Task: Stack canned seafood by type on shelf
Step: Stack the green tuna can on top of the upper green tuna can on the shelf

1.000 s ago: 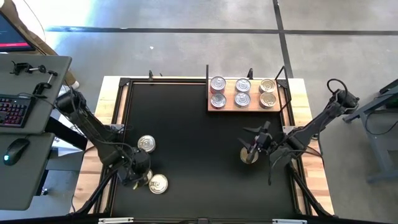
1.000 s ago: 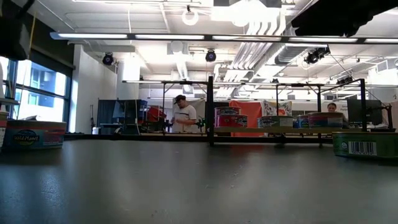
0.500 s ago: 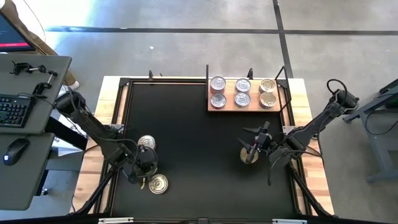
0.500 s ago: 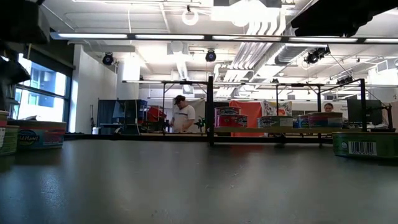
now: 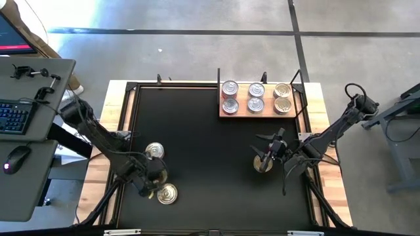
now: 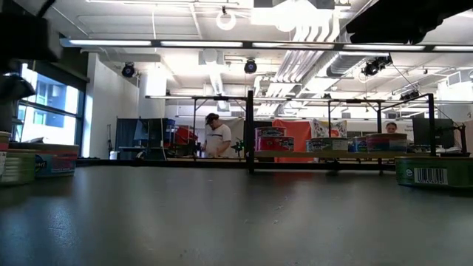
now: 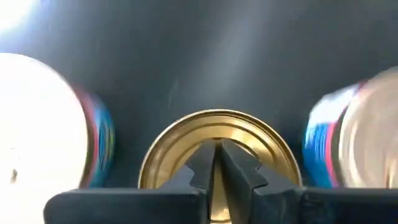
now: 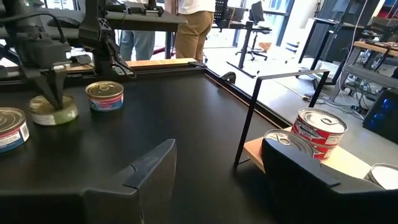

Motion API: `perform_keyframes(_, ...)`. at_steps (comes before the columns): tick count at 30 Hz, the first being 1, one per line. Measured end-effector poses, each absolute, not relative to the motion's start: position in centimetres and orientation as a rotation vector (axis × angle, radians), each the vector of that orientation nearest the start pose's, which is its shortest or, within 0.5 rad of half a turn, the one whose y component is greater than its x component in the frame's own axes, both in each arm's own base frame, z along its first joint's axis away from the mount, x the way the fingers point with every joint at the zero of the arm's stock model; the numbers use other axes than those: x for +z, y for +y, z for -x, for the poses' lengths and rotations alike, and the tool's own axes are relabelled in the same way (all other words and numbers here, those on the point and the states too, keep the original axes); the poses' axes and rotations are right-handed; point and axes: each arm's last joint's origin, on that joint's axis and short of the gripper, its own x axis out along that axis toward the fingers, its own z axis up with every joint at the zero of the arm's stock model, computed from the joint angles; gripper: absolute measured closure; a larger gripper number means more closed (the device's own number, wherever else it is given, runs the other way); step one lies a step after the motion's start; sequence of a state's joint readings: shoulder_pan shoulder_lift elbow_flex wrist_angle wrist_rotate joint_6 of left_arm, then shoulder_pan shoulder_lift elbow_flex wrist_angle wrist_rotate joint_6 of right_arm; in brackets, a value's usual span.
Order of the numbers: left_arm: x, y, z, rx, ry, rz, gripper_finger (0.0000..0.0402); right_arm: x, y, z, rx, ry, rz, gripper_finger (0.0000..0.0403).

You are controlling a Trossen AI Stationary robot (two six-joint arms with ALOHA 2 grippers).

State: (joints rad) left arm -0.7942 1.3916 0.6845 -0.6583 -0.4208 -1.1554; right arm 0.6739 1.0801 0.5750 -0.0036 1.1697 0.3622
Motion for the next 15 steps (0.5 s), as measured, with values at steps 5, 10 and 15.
perform_keyframes(5,14.2,-13.8,-20.6,0.351,0.938,0.217,0.04,23.1,11.0,-17.9,-0.508,0.224,0.049,0.0174)
perform_keyframes(10,13.7,-11.9,-26.6,0.232,0.668,0.153,0.04,23.1,11.0,-18.0,-0.504,0.224,0.044,0.0174)
perform_keyframes(15,16.4,-9.4,-30.8,0.054,0.304,0.069,0.04,23.2,11.0,-18.0,-0.494,0.223,0.034,0.0174)
